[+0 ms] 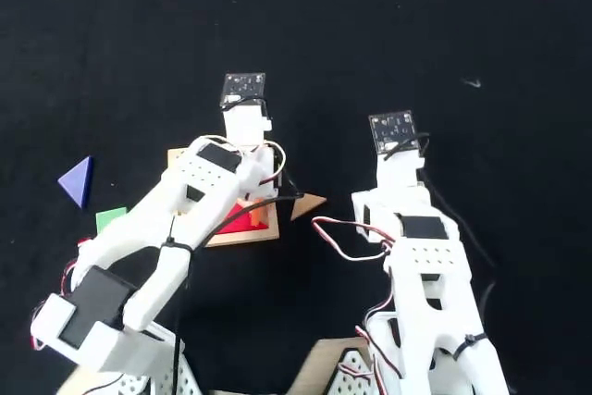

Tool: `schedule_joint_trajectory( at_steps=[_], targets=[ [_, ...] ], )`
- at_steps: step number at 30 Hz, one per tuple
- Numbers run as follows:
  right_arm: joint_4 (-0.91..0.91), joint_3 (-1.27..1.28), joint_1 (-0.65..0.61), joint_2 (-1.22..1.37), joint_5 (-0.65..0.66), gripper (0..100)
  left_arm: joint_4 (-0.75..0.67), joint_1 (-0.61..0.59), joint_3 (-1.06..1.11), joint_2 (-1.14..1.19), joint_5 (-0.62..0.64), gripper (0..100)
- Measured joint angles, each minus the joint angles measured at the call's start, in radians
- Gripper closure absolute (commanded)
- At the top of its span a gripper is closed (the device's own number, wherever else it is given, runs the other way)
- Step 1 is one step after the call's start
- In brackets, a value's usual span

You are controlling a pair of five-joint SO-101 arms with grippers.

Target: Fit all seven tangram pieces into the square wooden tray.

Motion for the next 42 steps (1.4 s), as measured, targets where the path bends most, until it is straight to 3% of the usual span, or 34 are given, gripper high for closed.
schedule_joint_trajectory(
  at_steps=[14,20,26,33,38,42],
  targets=[
    [0.0,0.0,0.0,0.0,0.0,98.7,0.005,-0.072,0.0,0.0,-0.077,90],
    [0.0,0.0,0.0,0.0,0.0,98.7,0.114,-0.055,-0.04,0.002,-0.077,88],
    [0.0,0.0,0.0,0.0,0.0,98.7,0.129,-0.152,-0.043,0.029,-0.08,85],
    [0.0,0.0,0.0,0.0,0.0,98.7,0.129,-0.137,-0.046,0.089,-0.083,85],
    [0.0,0.0,0.0,0.0,0.0,98.7,0.121,-0.167,-0.15,0.209,-0.083,85],
    [0.0,0.0,0.0,0.0,0.0,98.7,0.233,-0.222,-0.259,0.261,-0.081,85]
  ],
)
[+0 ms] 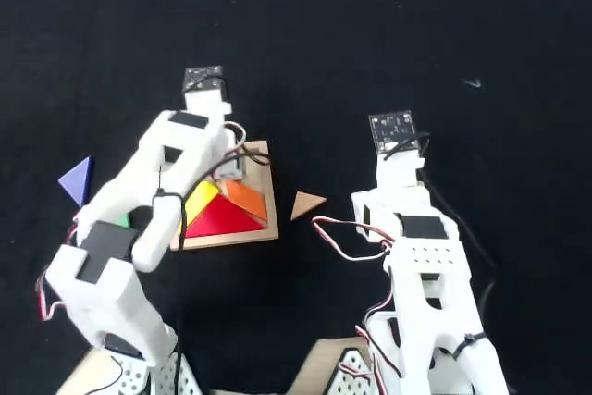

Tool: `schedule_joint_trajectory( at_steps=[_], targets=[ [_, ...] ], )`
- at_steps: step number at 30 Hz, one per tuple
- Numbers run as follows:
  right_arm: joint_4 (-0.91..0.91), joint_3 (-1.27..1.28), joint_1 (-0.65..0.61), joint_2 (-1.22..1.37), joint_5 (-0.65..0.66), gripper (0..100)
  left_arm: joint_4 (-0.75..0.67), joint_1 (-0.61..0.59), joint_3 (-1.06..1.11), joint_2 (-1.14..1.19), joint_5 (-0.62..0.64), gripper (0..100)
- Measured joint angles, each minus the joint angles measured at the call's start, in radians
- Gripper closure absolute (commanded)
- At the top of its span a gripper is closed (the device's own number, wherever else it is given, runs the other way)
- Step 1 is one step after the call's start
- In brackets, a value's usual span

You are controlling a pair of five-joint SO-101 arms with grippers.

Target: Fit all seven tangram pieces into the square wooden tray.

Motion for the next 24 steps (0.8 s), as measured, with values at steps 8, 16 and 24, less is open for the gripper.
schedule_joint_trajectory(
  at_steps=[8,16,24],
  targets=[
    [0.0,0.0,0.0,0.0,0.0,98.7,0.107,-0.008,-0.064,0.0,-0.089,85],
    [0.0,0.0,0.0,0.0,0.0,98.7,0.069,-0.054,-0.064,0.0,-0.112,85],
    [0.0,0.0,0.0,0.0,0.0,98.7,0.04,-0.098,-0.064,0.031,-0.114,85]
  ],
)
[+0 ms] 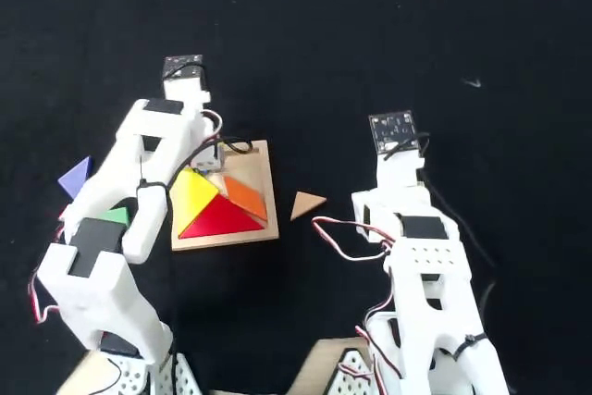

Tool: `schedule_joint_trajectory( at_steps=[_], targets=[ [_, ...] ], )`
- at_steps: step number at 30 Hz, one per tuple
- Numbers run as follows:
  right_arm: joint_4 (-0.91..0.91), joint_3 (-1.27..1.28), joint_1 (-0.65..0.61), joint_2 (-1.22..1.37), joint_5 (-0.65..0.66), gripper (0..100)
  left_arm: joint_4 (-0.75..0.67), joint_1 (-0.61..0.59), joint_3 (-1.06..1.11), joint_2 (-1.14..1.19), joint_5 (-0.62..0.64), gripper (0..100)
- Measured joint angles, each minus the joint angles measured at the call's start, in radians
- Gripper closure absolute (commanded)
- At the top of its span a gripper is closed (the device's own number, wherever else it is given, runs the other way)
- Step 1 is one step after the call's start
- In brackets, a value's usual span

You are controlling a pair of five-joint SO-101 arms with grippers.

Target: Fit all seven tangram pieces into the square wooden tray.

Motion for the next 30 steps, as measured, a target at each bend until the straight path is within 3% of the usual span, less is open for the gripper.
schedule_joint_trajectory(
  at_steps=[11,18,25,30],
  targets=[
    [0.0,0.0,0.0,0.0,0.0,98.7,0.005,-0.064,-0.034,0.005,0.0,85],
    [0.0,-0.002,-0.015,0.0,0.077,98.7,0.137,-0.066,-0.035,-0.16,0.0,85],
    [0.292,-0.27,-0.236,0.017,0.127,94.6,0.305,-0.203,-0.021,-0.451,-0.002,85],
    [0.508,-0.554,-0.508,0.186,0.14,89.7,0.311,-0.362,0.163,-0.594,-0.146,85]
  ],
)
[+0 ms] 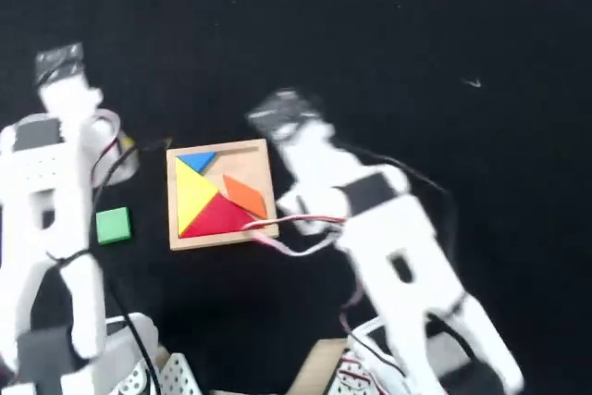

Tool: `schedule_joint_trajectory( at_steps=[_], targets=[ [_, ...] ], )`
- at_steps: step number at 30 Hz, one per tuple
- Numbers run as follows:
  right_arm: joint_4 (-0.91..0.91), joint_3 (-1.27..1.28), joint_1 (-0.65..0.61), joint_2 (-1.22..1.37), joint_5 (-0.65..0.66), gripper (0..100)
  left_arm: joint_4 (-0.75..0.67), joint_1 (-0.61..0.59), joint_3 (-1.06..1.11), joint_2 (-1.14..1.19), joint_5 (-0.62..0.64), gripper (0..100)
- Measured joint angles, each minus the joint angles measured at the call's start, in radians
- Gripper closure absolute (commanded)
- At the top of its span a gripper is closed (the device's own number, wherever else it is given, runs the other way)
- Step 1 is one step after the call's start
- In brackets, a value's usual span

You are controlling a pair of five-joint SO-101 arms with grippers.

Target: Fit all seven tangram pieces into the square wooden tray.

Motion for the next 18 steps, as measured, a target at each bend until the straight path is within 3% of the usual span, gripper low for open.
schedule_joint_trajectory(
  at_steps=[4,10,18],
  targets=[
    [0.011,-0.121,-0.184,0.203,0.087,91.8,-0.13,-0.19,0.239,-0.109,-0.1,85],
    [-0.005,-0.319,-0.218,0.543,0.098,92.0,-0.328,-0.457,0.552,-0.258,-0.17,85],
    [-0.014,-0.489,-0.222,0.798,0.163,92.0,-0.446,-0.491,0.756,-0.296,-0.155,85]
  ],
)
